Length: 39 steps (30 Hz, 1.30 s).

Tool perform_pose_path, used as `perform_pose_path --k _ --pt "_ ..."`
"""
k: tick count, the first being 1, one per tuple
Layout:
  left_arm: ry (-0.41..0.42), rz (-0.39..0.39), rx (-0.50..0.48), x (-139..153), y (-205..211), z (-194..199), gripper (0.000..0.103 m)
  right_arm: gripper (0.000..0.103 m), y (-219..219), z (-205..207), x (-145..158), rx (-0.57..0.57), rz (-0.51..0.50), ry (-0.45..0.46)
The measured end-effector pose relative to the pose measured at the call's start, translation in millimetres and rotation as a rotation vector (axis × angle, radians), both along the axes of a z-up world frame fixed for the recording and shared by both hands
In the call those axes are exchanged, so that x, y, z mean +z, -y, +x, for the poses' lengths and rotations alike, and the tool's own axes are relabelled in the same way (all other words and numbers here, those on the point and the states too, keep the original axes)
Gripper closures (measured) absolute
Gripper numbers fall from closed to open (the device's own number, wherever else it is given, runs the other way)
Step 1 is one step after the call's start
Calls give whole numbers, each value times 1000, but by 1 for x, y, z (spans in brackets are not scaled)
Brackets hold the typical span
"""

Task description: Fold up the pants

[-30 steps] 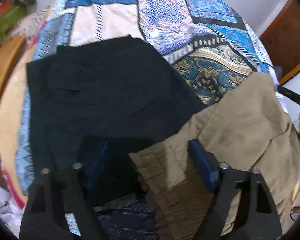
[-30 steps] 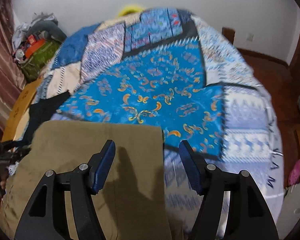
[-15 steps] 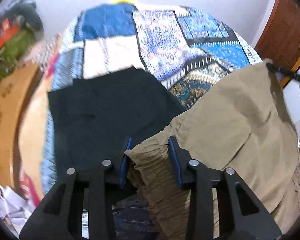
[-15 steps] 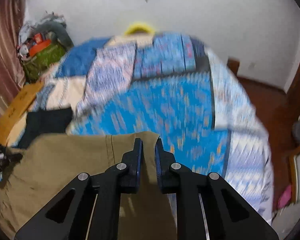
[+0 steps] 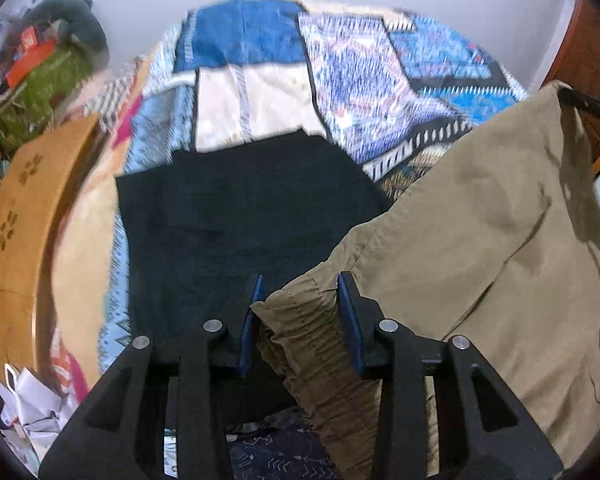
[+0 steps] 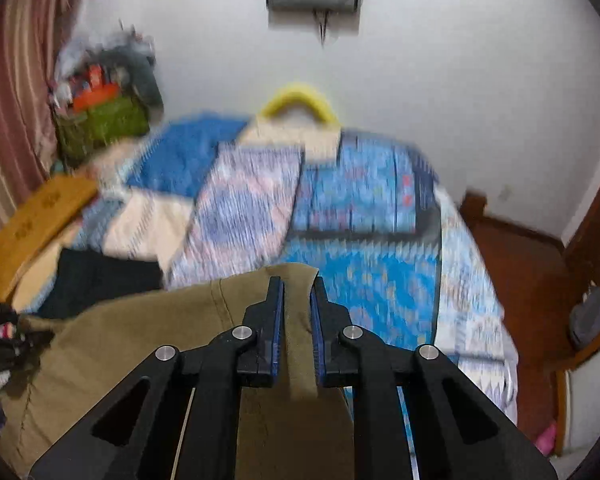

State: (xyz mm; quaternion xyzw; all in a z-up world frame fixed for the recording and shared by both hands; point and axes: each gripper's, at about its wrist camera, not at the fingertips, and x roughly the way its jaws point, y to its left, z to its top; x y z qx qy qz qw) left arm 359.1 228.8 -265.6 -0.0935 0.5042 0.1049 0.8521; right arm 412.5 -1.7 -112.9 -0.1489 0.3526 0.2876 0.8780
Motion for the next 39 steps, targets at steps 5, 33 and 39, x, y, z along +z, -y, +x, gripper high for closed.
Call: perform_pose_path --k 5,33,39 --pt "-38 -37 66 -12 -4 -3 47 54 23 -11 -12 -7 -90 -35" --pt "-19 118 -198 20 114 -100 8 92 176 -147 -123 -182 205 -426" --pt "-14 177 -179 12 104 -92 8 96 173 -155 -122 -190 124 -376"
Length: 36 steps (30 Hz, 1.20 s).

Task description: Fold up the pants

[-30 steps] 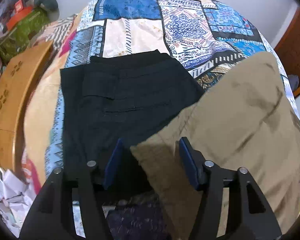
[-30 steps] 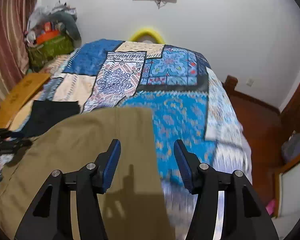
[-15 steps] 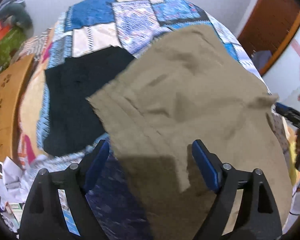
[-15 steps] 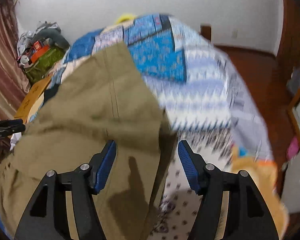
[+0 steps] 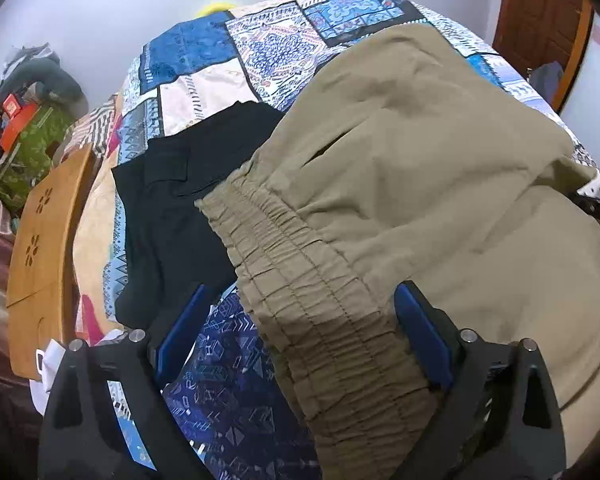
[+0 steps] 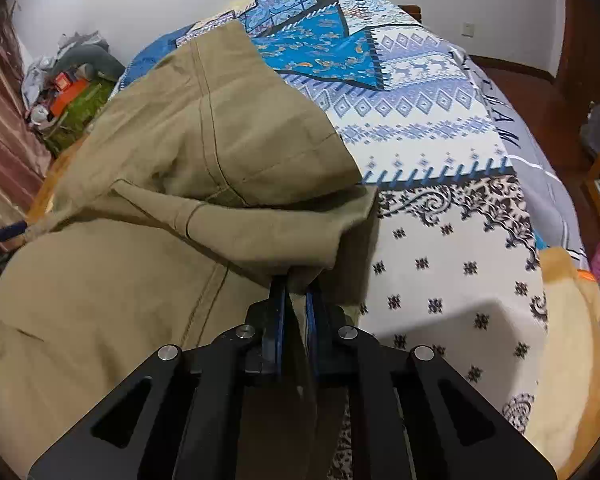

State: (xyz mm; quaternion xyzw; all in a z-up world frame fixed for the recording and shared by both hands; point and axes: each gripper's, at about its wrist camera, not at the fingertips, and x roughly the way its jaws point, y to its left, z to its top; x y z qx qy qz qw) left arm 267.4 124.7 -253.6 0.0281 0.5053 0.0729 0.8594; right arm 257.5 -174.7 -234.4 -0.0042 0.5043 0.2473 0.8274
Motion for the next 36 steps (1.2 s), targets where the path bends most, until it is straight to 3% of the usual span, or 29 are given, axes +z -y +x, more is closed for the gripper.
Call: perform_pose_path --k 7,12,16,19,21,25,29,32,36 --pt "-6 29 -32 -5 0 19 4 96 15 -14 0 -72 -28 -2" --pt "3 47 -25 0 -3 11 5 103 36 -23 -1 -152 -76 -10" --pt "49 17 -10 14 -14 -5 5 100 61 -34 24 -183 -21 12" --pt "83 76 17 27 -22 -9 5 100 57 -33 57 -142 -39 93" --pt "107 89 38 35 -33 -6 5 95 51 -26 77 -116 -19 133" --pt "121 54 107 42 -66 12 5 55 26 -2 109 -81 59 212" --pt "85 -57 172 30 -97 38 5 42 -14 26 120 -18 90 253" --pt "43 -145 196 11 -109 62 5 41 -43 53 112 30 73 263" --pt "-4 -188 193 -13 -109 88 5 41 -77 88 98 82 20 246"
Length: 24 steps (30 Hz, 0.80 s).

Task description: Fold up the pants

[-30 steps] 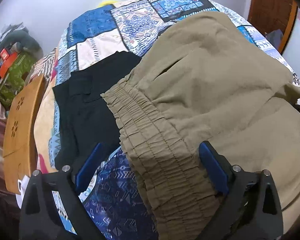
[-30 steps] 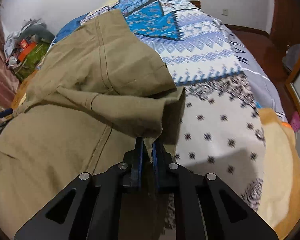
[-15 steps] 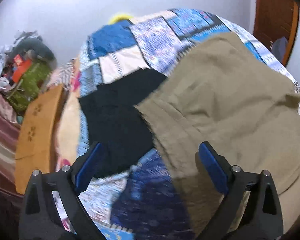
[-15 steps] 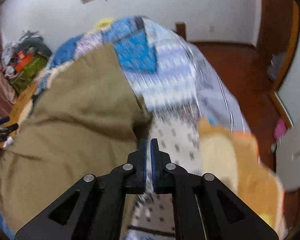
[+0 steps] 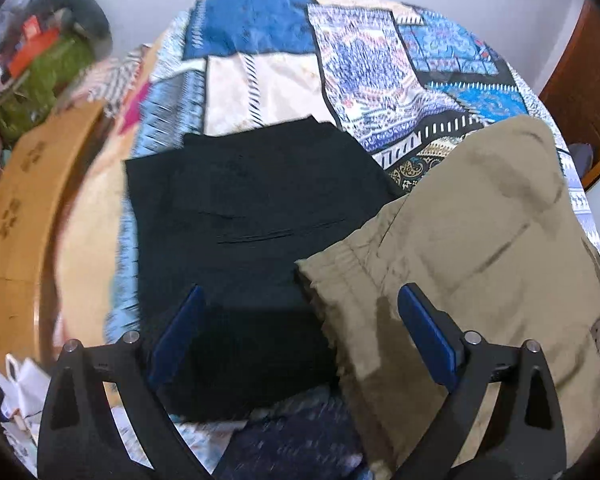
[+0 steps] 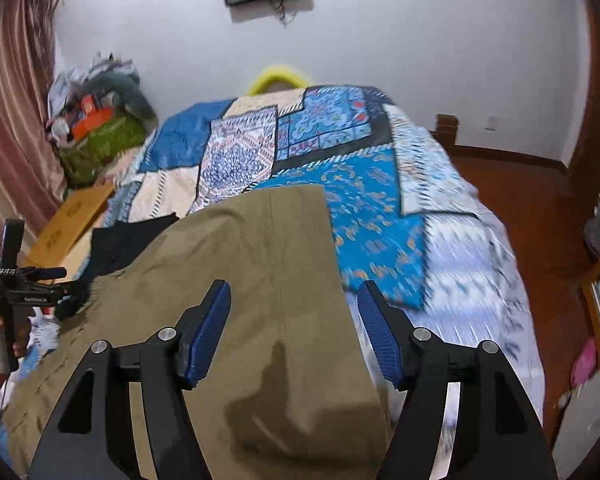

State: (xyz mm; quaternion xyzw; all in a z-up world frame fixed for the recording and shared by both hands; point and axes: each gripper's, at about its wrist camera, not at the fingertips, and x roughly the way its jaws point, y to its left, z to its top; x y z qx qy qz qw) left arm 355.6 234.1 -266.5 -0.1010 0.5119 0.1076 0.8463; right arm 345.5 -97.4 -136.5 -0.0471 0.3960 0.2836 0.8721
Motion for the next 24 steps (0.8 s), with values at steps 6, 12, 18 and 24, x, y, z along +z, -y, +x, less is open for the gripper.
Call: perform_pose_path --k 6,12,18,24 --pt "-31 -57 -3 -25 -3 23 13 41 -30 57 -17 6 -24 -31" --pt "-56 -196 -48 -37 -1 31 45 41 -57 104 -39 -4 -35 -78" --pt "-19 -124 -63 -31 9 27 54 88 -69 110 -56 -12 -9 -102" --pt "81 93 -68 0 31 12 62 93 -57 78 -18 -21 9 45"
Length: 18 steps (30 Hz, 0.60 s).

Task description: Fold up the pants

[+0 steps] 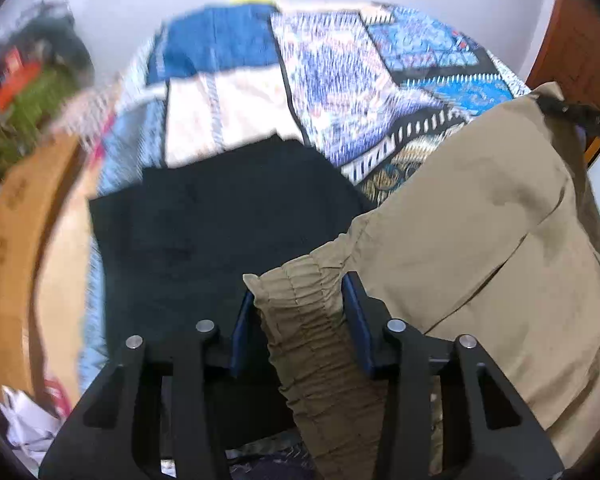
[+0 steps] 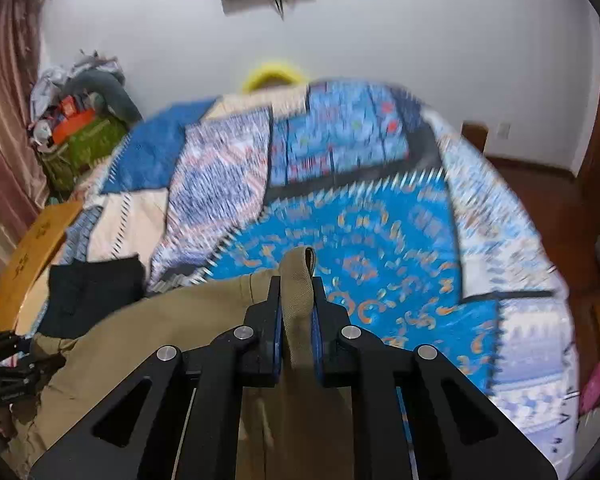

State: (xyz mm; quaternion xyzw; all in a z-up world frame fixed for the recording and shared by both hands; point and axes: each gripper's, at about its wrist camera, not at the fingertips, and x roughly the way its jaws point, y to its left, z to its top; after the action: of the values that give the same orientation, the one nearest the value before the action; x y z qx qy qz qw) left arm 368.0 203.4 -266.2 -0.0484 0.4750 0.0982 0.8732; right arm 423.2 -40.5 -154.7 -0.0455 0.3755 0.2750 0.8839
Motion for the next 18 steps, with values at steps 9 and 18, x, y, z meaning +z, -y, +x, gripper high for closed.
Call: perform_pose_path --k 9,18 --pt "210 60 -19 105 15 -28 63 93 32 -56 104 -28 66 198" --pt "288 103 -113 155 51 -78 63 93 87 -130 147 -46 151 232"
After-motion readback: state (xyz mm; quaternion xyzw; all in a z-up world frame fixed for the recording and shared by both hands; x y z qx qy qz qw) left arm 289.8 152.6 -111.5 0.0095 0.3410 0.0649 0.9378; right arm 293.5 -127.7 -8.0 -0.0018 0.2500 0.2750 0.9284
